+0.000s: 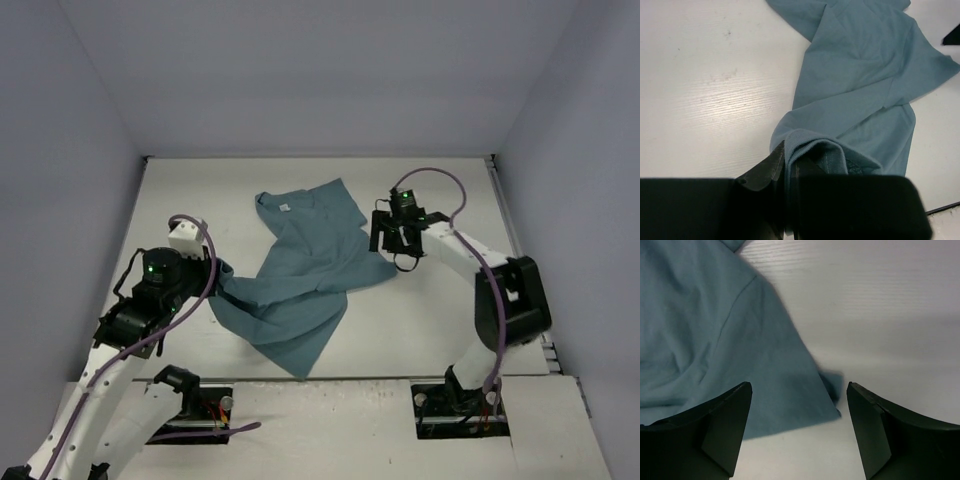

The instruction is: Fold and stack the t-shirts

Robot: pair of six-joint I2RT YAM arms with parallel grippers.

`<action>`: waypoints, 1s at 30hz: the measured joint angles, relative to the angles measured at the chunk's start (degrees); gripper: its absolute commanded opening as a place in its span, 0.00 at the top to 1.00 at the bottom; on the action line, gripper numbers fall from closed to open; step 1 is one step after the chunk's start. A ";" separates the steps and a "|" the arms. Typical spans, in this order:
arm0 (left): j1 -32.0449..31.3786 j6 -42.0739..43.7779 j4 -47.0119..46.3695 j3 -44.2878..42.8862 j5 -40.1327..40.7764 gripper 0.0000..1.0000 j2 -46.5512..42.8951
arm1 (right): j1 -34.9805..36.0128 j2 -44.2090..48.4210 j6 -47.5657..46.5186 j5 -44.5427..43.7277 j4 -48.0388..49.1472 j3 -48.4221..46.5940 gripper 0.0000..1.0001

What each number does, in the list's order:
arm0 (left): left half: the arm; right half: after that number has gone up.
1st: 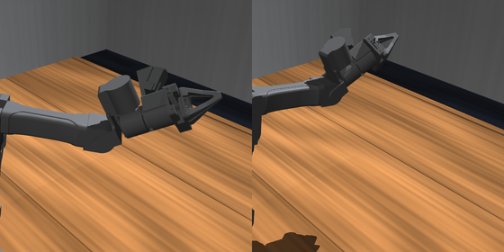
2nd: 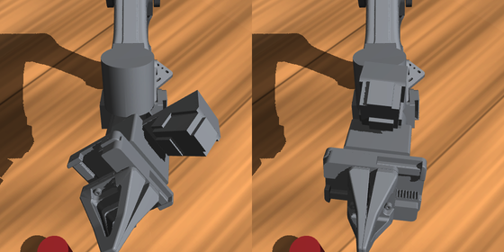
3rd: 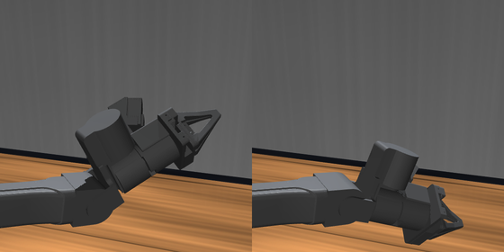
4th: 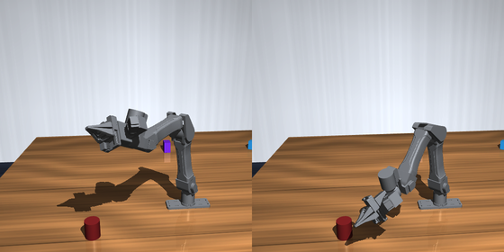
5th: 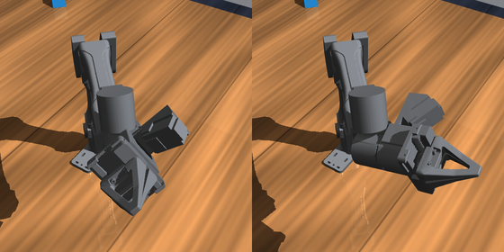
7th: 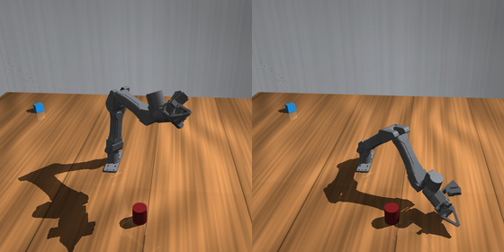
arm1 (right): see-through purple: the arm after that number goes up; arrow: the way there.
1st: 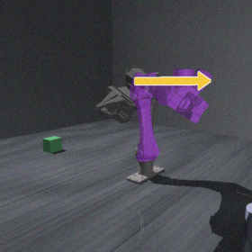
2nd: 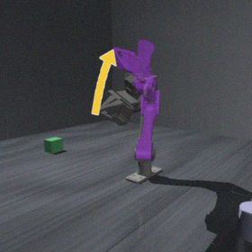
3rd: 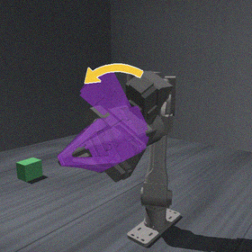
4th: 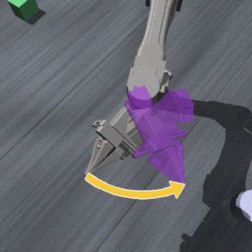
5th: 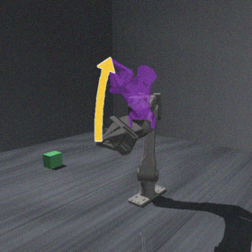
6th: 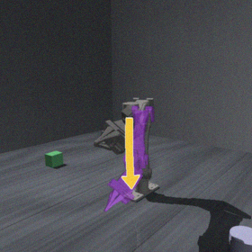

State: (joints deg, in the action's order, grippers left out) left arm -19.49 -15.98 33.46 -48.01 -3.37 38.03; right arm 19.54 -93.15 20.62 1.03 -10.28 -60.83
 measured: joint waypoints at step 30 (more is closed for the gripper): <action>0.04 -3.37 4.10 -0.81 4.41 1.00 -0.59 | 2.69 -0.78 3.08 -4.69 3.96 9.19 0.79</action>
State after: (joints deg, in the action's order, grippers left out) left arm -19.44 -19.35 37.56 -48.82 1.04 37.44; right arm 22.23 -93.93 23.69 -3.66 -6.32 -51.64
